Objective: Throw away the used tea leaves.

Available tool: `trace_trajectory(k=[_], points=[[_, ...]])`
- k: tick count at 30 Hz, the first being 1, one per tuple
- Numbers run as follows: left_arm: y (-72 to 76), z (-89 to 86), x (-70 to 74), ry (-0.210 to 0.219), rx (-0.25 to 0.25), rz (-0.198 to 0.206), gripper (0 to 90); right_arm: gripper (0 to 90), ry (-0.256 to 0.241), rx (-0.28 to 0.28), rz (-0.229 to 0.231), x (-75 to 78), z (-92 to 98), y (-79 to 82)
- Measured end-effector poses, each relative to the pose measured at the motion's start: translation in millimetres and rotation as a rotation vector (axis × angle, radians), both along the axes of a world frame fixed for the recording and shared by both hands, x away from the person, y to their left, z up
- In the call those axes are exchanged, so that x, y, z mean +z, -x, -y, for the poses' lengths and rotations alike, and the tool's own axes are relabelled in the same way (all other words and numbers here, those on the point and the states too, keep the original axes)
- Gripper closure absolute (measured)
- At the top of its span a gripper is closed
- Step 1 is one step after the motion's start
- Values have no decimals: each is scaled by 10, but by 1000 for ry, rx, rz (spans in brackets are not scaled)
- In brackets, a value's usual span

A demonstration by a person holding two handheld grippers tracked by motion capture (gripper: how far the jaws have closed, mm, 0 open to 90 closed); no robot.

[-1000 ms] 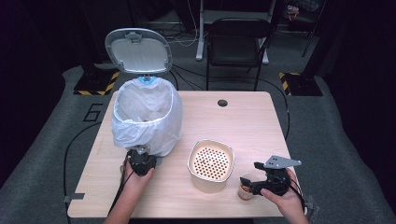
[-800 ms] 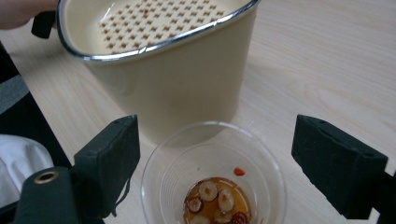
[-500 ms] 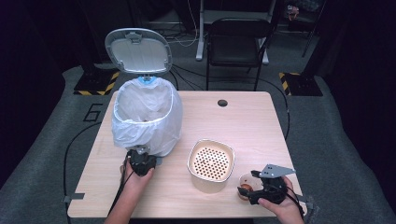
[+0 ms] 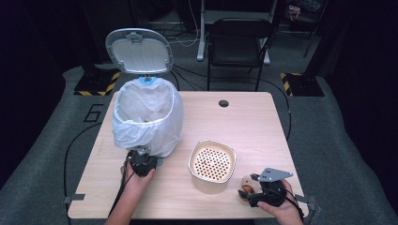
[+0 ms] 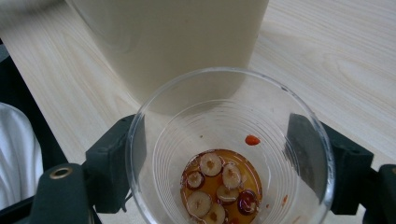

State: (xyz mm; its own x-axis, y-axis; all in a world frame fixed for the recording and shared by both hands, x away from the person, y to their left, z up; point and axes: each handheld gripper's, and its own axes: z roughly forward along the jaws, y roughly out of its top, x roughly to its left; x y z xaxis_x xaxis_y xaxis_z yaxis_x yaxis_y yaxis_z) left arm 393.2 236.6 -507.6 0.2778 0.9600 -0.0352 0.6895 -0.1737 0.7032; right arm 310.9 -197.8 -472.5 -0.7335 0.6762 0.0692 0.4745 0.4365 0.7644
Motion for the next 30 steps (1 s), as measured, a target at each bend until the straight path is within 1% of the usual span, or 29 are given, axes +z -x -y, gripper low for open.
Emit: trace_trajectory(k=[1,3,4,7,8,10,12,13,14,16,20,21,24,25,30], points=[[0,0,0,1,0,0,650,203,-2,-6,-9,-5,-9,3],[0,0,0,1,0,0,649,203,12,7,-11,-12,-4,-4],[0,1,0,1,1,0,649,203,11,2,-10,-18,-10,-4],[0,0,0,1,0,0,649,223,41,6,-11,-49,-19,-9],[-1,1,0,1,1,0,650,225,48,8,-22,-61,-26,-6],[0,1,0,1,1,0,649,245,59,18,-16,-78,-32,-13],[0,0,0,0,0,0,649,268,54,10,-12,-69,-32,-12],[0,0,1,0,0,-1,649,268,42,4,-18,-66,-32,-12],[0,0,1,-1,-1,-1,649,268,48,4,-9,-63,-24,-17],[0,0,1,0,0,-1,649,267,39,-6,-16,-61,-26,-14],[-1,2,-1,2,2,1,649,267,44,-5,-7,-49,-31,-13],[-1,4,-1,4,4,2,649,266,51,4,6,-45,-28,-22],[-1,0,1,0,-1,-1,650,266,51,-6,18,-30,-33,-19],[-2,0,2,0,-1,-2,649,266,59,-5,19,-19,-28,-18],[-3,1,3,-1,-1,-2,649,271,53,-6,40,5,-18,-28]])
